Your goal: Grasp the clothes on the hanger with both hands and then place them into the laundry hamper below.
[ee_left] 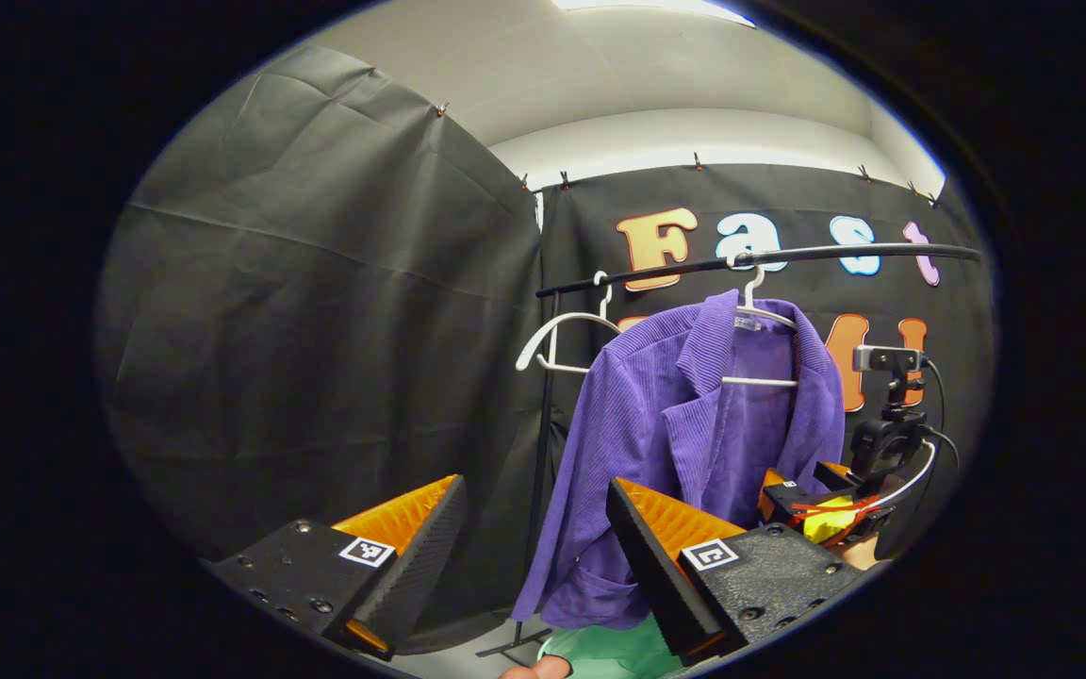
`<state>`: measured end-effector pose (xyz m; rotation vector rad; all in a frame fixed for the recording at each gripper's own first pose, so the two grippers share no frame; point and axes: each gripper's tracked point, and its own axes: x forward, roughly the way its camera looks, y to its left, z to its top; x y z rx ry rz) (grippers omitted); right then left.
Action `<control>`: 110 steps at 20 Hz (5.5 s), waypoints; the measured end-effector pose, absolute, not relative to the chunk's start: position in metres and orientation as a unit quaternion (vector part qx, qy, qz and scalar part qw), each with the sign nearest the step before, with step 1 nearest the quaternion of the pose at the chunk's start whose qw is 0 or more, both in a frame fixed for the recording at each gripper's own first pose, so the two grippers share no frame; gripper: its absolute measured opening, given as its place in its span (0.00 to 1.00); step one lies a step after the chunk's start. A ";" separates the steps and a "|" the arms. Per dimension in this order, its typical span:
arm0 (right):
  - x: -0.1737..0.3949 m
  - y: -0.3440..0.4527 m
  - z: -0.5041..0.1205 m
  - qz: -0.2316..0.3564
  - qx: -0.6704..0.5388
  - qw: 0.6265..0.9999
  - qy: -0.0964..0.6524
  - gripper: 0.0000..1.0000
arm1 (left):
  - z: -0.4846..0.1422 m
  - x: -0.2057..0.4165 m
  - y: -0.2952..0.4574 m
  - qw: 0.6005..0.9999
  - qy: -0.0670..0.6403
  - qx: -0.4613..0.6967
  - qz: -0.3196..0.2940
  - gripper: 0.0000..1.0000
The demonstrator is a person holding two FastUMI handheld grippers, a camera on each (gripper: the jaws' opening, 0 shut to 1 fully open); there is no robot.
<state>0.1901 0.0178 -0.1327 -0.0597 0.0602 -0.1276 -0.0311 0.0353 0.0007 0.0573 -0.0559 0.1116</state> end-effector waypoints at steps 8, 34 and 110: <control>0.196 -0.014 -0.125 -0.045 0.016 0.998 0.043 0.12 | -0.009 -0.019 0.021 0.999 -0.023 0.005 0.032 0.92; 0.109 -0.027 -0.064 0.060 -0.002 0.998 0.017 0.11 | -0.142 0.175 -0.119 0.997 0.003 0.068 0.034 0.83; 0.070 0.151 -0.132 0.233 -0.019 0.967 0.102 0.08 | -0.138 0.053 -0.063 0.987 0.117 0.003 -0.109 0.07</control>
